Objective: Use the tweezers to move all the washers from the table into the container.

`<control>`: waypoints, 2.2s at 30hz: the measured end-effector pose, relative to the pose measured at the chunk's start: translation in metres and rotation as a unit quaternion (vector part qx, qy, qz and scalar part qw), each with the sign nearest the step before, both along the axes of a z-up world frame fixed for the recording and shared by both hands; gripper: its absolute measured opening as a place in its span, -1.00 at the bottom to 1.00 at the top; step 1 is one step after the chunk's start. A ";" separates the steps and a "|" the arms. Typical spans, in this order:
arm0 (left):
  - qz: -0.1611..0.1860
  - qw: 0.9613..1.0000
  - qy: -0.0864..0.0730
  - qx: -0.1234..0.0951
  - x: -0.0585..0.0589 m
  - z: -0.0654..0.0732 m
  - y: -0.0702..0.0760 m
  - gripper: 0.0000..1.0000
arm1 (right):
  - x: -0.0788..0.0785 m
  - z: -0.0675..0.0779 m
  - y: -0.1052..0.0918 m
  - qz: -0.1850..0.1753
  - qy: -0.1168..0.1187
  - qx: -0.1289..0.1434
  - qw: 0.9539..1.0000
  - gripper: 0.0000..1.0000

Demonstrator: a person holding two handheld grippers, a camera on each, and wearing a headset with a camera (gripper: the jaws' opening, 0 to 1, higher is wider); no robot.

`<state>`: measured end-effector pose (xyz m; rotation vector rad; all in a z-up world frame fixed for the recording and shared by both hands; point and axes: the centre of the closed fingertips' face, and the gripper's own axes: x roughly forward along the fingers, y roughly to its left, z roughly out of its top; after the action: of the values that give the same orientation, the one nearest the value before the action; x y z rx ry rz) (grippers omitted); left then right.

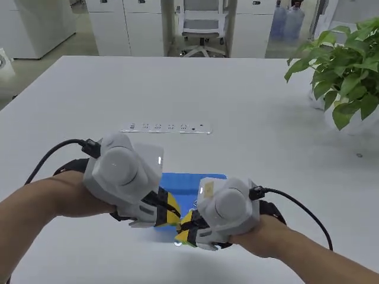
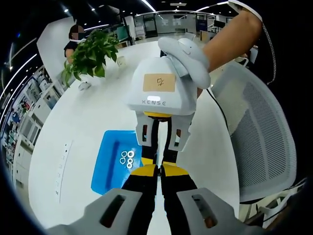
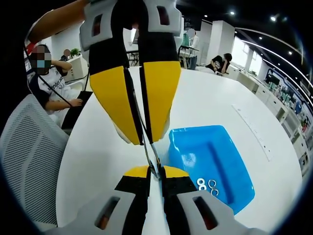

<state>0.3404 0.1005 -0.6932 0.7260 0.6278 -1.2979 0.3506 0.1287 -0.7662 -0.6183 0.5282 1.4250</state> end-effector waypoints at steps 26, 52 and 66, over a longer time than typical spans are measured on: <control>-0.001 0.999 0.031 0.012 0.002 -0.027 0.007 -0.87 | -0.001 -0.026 0.006 0.003 0.019 0.002 1.000 -0.78; 0.001 0.999 0.043 0.001 0.009 -0.032 0.001 -0.87 | 0.002 -0.034 0.005 -0.012 0.040 0.006 0.999 -0.77; 0.003 0.999 0.041 0.000 0.011 -0.032 0.001 -0.87 | 0.002 -0.034 0.005 -0.019 0.048 0.003 0.999 -0.80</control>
<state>0.3514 0.1014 -0.7251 0.6725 0.6959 -1.3284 0.3528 0.1338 -0.8002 -0.5339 0.6079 1.4252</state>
